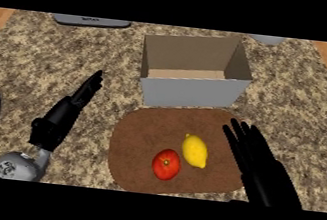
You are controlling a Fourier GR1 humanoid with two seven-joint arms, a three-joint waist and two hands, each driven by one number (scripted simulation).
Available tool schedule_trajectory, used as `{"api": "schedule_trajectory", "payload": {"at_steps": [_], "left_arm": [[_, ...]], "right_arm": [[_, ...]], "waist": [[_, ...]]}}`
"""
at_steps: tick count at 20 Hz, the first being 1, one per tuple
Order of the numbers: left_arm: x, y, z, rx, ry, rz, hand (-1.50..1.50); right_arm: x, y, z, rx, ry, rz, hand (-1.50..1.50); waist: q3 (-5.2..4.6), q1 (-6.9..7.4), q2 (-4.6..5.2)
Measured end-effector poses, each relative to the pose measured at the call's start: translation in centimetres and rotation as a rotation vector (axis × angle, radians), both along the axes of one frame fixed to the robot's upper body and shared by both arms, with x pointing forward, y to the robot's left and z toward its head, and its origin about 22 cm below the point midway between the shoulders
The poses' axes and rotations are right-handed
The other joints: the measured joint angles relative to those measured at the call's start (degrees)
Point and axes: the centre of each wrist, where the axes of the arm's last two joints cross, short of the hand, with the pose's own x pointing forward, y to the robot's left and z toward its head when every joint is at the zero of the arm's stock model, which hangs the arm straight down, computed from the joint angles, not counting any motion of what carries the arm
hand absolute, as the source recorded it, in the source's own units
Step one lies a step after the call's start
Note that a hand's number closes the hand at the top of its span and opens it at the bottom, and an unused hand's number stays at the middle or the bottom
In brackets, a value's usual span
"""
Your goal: Pick the lemon from the cutting board and place it in the cardboard box
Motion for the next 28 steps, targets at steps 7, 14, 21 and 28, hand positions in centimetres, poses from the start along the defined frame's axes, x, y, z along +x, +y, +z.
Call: {"api": "schedule_trajectory", "payload": {"at_steps": [7, 14, 21, 28], "left_arm": [[1.1, -1.4, 0.8, -0.006, -0.008, -0.038, 0.00], [1.9, -1.8, 1.3, -0.004, -0.007, -0.066, 0.00], [1.3, -2.4, 0.7, -0.008, -0.011, -0.063, 0.00], [2.5, -2.3, 0.7, -0.008, -0.018, -0.065, 0.00]], "right_arm": [[-4.7, 4.4, 4.8, -0.044, 0.181, -0.075, -1.50], [-4.5, 8.2, 6.1, 0.030, 0.215, -0.081, -1.50], [-2.1, 9.4, 4.5, -0.016, 0.258, -0.131, -1.50], [-0.5, 9.9, 2.3, -0.055, 0.305, -0.185, -1.50]], "waist": [[0.17, 2.26, 0.79], [0.32, 3.54, 1.15], [0.39, 3.90, 1.24], [0.41, 3.76, 1.28]]}}
